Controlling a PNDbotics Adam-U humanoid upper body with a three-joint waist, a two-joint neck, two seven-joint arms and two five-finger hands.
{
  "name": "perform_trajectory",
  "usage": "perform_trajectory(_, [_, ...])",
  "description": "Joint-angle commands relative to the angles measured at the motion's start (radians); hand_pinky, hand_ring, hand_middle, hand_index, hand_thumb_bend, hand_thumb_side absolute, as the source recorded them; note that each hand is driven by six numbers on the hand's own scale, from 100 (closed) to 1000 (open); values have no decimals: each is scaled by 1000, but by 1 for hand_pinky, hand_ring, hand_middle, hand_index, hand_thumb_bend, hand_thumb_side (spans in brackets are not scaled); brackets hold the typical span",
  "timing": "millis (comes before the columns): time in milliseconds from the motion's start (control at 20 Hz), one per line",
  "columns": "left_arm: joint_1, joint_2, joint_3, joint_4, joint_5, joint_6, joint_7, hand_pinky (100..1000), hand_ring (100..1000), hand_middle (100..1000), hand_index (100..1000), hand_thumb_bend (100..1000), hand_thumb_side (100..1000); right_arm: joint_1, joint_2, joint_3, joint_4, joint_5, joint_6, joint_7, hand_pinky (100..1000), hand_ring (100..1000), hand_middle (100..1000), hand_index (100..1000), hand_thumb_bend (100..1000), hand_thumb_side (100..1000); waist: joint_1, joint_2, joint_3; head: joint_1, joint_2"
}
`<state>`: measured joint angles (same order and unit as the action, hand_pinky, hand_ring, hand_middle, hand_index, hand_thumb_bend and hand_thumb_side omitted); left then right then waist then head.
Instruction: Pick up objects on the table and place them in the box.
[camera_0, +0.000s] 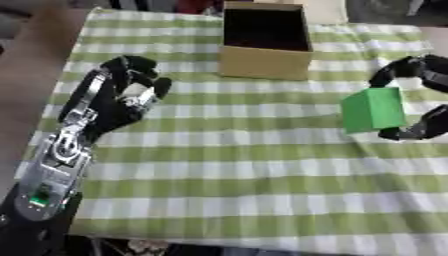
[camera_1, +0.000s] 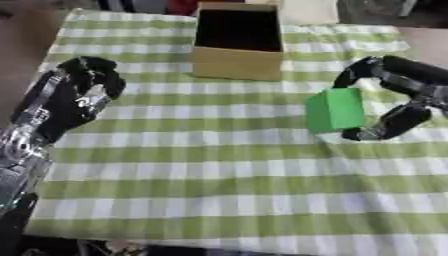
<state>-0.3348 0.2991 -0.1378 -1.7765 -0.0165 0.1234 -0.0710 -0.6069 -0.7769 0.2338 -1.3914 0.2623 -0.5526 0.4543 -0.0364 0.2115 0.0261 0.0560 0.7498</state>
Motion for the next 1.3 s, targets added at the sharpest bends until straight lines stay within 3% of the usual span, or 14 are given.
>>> perform_trajectory(50, [-18, 17, -4, -22, 4, -4, -11, 899, 604, 583, 713, 497, 406, -16, -72, -36, -34, -11, 1, -27, 727, 780, 459, 662, 530, 100, -5, -10, 8, -5, -25])
perform_trajectory(450, [-61, -7, -35, -32, 4, -14, -56, 900, 604, 582, 714, 498, 410, -39, -116, -111, -7, 16, 9, -87, 731, 777, 468, 668, 569, 100, -40, 23, 94, -40, -82])
perform_trajectory(1000, [-117, -23, -73, -43, 4, -30, -116, 899, 604, 579, 714, 502, 409, -123, -109, -201, 211, 123, 1, -190, 735, 782, 482, 682, 578, 100, -90, 59, 214, -126, -139])
perform_trajectory(1050, [-122, -25, -76, -43, 4, -31, -121, 899, 604, 579, 714, 505, 404, -129, -108, -206, 229, 134, 0, -201, 735, 785, 484, 684, 523, 100, -95, 61, 222, -134, -142])
perform_trajectory(1100, [-127, -27, -80, -44, 5, -33, -126, 899, 603, 579, 714, 502, 409, -135, -107, -213, 250, 142, 2, -211, 736, 786, 485, 686, 574, 100, -101, 63, 233, -146, -146])
perform_trajectory(1300, [-142, -35, -93, -44, 6, -36, -144, 899, 603, 578, 714, 502, 412, -164, -101, -233, 324, 166, 6, -250, 737, 791, 494, 694, 563, 100, -119, 74, 273, -187, -166])
